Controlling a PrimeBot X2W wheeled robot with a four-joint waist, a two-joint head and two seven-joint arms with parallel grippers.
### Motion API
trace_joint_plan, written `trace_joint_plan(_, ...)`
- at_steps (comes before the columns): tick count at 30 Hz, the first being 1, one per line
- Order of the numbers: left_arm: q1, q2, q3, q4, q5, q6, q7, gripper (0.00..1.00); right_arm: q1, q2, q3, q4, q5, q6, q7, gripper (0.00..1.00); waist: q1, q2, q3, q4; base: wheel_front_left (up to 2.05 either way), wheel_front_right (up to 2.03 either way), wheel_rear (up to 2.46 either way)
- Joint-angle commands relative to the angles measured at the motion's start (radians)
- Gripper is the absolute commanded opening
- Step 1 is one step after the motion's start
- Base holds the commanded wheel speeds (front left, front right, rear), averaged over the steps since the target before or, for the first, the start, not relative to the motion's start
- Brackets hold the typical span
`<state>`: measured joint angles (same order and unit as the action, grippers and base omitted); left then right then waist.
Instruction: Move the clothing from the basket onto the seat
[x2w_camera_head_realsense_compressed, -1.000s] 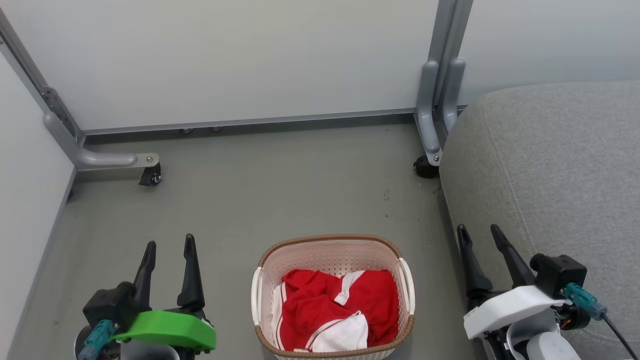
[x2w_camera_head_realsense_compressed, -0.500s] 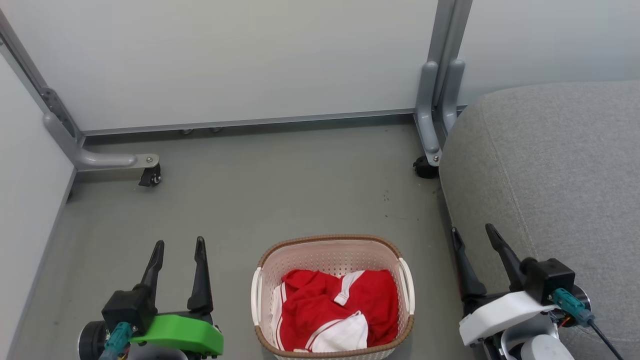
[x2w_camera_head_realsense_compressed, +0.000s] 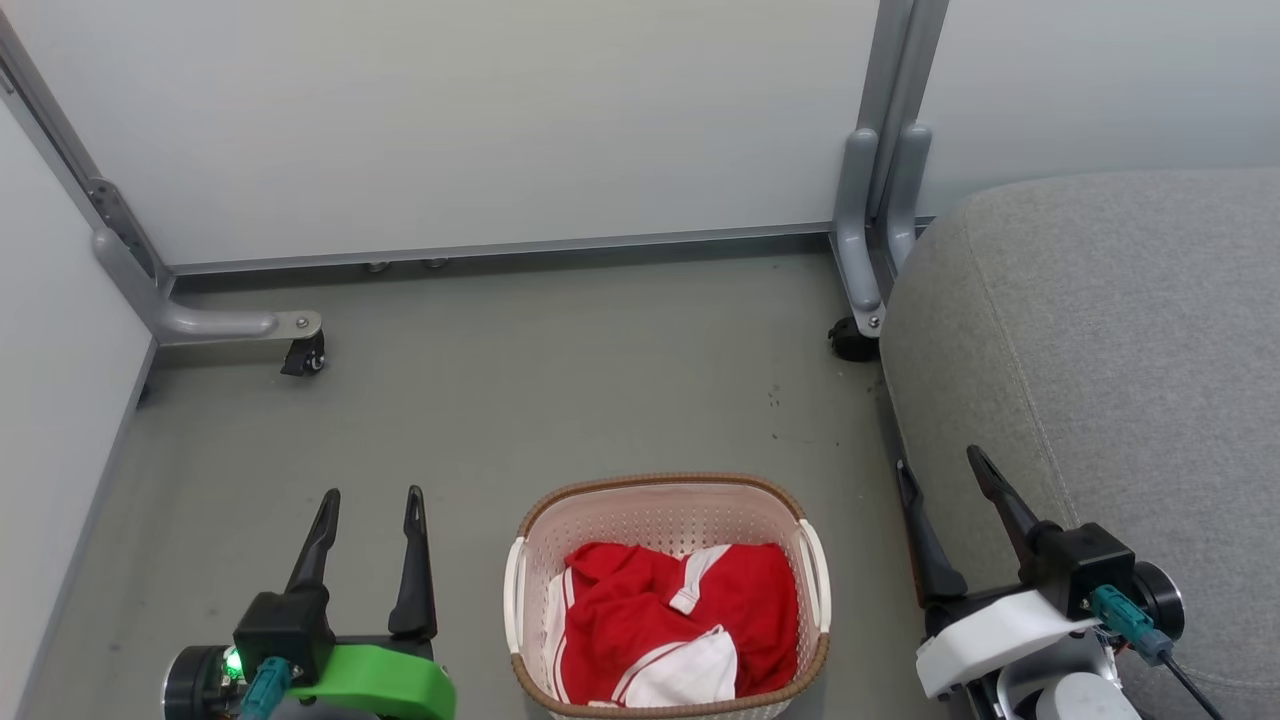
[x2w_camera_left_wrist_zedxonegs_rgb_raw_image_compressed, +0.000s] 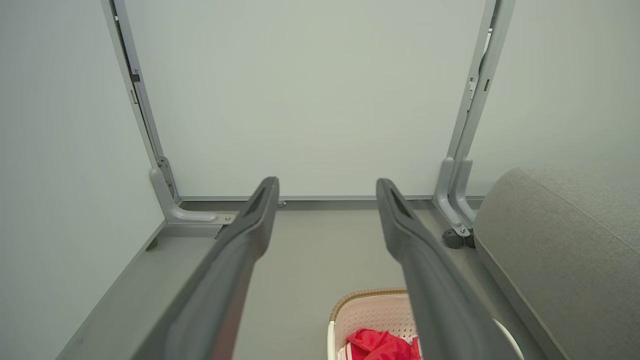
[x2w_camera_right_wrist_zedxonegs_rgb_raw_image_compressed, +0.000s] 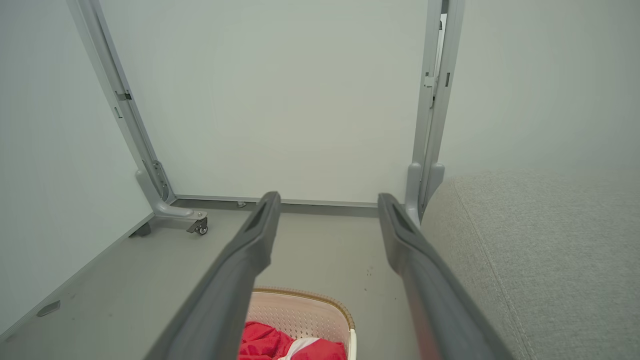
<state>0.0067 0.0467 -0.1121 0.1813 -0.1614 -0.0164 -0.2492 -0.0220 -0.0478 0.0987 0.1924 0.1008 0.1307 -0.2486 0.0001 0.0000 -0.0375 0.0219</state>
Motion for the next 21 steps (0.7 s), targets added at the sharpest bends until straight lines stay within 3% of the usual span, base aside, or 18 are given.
trace_joint_plan(1,0.002,0.006,-0.004,0.001,0.025,0.003,-0.01,1.0,0.004,-0.004,-0.004,-0.004,-0.019,0.0,-0.011,1.0,-0.0001,0.0,0.001,0.0,0.0,0.0,0.0)
trace_joint_plan(21,0.006,0.007,-0.007,0.007,0.054,0.008,-0.017,1.0,0.009,-0.004,-0.008,0.007,-0.008,0.0,-0.017,1.0,-0.0001,0.0,-0.004,-0.009,0.0,0.0,0.0)
